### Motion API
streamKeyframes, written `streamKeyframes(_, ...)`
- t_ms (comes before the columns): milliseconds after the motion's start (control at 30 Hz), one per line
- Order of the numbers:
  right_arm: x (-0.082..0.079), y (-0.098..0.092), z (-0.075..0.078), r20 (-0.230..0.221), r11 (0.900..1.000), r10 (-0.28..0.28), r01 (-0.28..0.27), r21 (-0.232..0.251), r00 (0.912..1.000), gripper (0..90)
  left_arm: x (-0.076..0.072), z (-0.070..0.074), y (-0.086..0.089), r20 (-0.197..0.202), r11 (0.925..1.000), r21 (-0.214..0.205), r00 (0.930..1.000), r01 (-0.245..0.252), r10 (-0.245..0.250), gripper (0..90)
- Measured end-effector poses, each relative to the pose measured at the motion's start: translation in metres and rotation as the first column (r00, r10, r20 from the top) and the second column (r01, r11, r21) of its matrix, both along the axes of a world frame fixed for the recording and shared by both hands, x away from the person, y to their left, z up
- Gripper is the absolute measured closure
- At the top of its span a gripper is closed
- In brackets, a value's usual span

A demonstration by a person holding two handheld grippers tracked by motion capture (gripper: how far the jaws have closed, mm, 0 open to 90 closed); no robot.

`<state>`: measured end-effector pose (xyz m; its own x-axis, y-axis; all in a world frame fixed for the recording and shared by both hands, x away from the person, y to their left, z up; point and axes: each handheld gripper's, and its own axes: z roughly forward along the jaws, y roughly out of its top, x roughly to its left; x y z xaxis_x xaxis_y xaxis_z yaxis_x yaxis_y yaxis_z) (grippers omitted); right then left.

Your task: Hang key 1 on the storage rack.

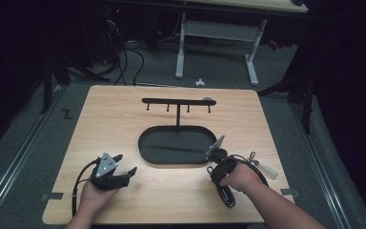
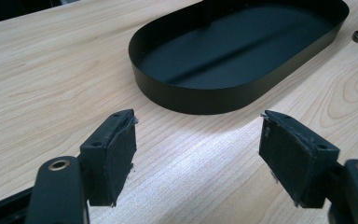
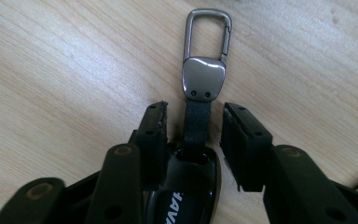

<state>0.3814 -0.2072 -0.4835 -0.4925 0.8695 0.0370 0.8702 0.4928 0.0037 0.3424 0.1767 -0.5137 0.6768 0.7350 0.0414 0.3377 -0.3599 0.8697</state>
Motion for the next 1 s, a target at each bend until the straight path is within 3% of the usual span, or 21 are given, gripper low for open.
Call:
streamKeyframes(133,0.0010,0.0020,-0.0032,-0.015,0.9997,0.012,-0.012,-0.020,0.9998,69.5,0.0003,-0.0001,0.0001,0.000,1.0000,0.001,1.0000,0.000,0.000,27.6)
streamKeyframes(233,0.0005,0.0037,-0.0047,-0.011,0.9978,0.030,-0.030,-0.059,0.9995,78.5,0.0000,-0.0004,-0.0007,0.002,1.0000,0.001,1.0000,0.002,-0.002,27.7)
streamKeyframes(333,0.0000,0.0044,-0.0048,-0.012,0.9972,0.040,-0.040,-0.062,0.9991,79.3,0.0000,-0.0006,-0.0014,0.002,1.0000,0.003,1.0000,0.007,-0.007,27.7)
streamKeyframes(467,-0.0020,0.0080,-0.0047,-0.008,0.9923,0.094,-0.094,-0.080,0.9956,80.0,0.0004,-0.0008,-0.0023,0.000,0.9999,0.006,0.9999,0.010,-0.010,27.7)
streamKeyframes(1000,-0.0044,0.0035,-0.0045,0.009,0.9883,0.146,-0.145,-0.047,0.9892,80.4,0.0005,-0.0021,-0.0045,-0.005,0.9996,0.014,0.9997,0.024,-0.024,27.8)
